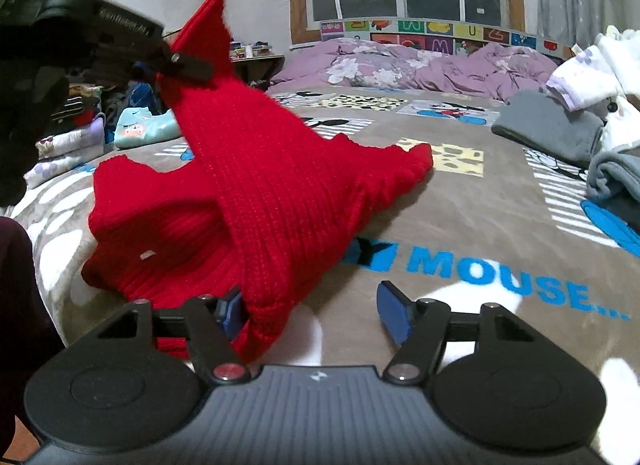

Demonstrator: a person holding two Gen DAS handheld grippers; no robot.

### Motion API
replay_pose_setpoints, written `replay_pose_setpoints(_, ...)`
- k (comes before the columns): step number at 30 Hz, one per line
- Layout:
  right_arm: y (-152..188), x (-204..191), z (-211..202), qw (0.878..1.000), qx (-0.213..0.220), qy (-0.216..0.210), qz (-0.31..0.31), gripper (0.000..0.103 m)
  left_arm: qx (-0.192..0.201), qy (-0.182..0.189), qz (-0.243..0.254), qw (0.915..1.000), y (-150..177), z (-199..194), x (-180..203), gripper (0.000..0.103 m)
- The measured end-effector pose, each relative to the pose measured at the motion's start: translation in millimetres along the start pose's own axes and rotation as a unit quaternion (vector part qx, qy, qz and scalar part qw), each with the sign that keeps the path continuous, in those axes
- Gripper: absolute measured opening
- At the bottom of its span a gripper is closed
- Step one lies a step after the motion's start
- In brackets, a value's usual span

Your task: Fold clothes

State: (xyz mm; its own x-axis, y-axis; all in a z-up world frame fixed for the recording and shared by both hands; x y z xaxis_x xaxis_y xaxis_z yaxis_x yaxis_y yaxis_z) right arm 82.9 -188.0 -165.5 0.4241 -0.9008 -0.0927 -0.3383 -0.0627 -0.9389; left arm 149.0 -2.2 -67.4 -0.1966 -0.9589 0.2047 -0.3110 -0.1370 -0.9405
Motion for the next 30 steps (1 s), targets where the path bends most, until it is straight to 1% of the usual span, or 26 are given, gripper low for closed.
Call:
replay_pose_setpoints(7,1,0,1,1.000,-0.006,0.000,0.002,0.067,-0.014,-0.030,-0.030,0.9990,17,-8,-39,0.008)
replay_pose_setpoints(15,5,-7,3,1.000,-0.023,0.002,-0.019,0.066,-0.032,-0.055,-0.042,0.9971,35,-17,-73,0.008)
replay_pose_setpoints(22,6,-3,1,0.999,-0.029,0.007,-0.017,0.066,-0.062,-0.064,-0.034,0.9954,59,-21,-83,0.008)
replay_pose_setpoints(25,7,-2,-2,0.999,-0.031,0.005,-0.019,0.066,-0.070,-0.079,-0.017,0.9942,65,-19,-89,0.008)
replay_pose_setpoints(27,8,-3,-4,0.999,-0.030,0.001,-0.023,0.066,-0.080,-0.087,-0.009,0.9930,71,-17,-91,0.008)
replay_pose_setpoints(30,4,-6,-11,0.999,-0.018,-0.014,-0.029,0.066,-0.096,-0.093,-0.006,0.9910,78,-15,-94,0.008)
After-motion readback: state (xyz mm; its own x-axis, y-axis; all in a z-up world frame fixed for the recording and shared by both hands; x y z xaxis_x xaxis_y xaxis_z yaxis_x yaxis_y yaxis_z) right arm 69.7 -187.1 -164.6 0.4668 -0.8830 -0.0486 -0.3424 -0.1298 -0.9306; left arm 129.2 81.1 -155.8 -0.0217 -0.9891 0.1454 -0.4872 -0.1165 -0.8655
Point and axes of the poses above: each gripper's, at about its wrist camera, not at the fingertips, and z roughly the way its jaws point, x to its right, y to its underside, the point moved 9 cm from there along z, roughly the way its jaws point, and after that the axes turned 10 degrees about x, right-handed, at the moved point
